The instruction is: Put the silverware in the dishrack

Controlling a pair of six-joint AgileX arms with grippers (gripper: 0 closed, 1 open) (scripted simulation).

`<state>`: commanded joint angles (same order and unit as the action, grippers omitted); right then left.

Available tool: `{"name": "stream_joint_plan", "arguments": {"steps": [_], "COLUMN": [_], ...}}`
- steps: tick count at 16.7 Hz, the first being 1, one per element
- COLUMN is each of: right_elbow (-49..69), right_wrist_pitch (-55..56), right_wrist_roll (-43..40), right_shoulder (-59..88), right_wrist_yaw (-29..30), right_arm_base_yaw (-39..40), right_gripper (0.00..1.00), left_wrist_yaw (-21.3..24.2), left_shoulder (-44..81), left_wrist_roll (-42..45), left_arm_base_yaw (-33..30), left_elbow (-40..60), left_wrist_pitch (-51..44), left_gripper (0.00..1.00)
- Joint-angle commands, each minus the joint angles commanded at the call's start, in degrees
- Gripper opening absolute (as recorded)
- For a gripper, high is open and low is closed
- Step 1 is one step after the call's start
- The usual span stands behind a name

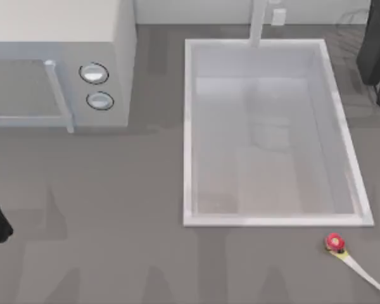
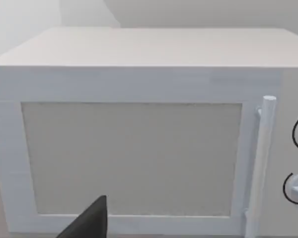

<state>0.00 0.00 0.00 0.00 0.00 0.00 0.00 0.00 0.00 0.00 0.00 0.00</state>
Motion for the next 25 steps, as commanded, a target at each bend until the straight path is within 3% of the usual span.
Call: {"name": "stream_joint_plan", "arguments": {"steps": [7,18,25], "right_elbow": [7.6,39.1,50.7], "right_wrist_pitch": [-8.4,-47.8,-60.2], "right_wrist_roll": [-2.4,-11.4,-14.7], "right_shoulder": [9.3,63.6,80.1], "right_wrist_yaw": [0.0,-0.8,-0.1], "right_arm_base_yaw": [3.5,18.2,23.1], "right_gripper": [1.00,1.00,1.00], "left_wrist_yaw": [0.0,0.0,0.0], "left_shoulder": [0.0,0.0,0.0], "left_wrist_roll": [0.0,0.0,0.0], "left_arm_base_yaw": [0.0,0.0,0.0], "left_elbow": [0.0,0.0,0.0], "left_wrist_pitch": [0.0,0.0,0.0], "left_gripper": [1.00,1.00,1.00]}}
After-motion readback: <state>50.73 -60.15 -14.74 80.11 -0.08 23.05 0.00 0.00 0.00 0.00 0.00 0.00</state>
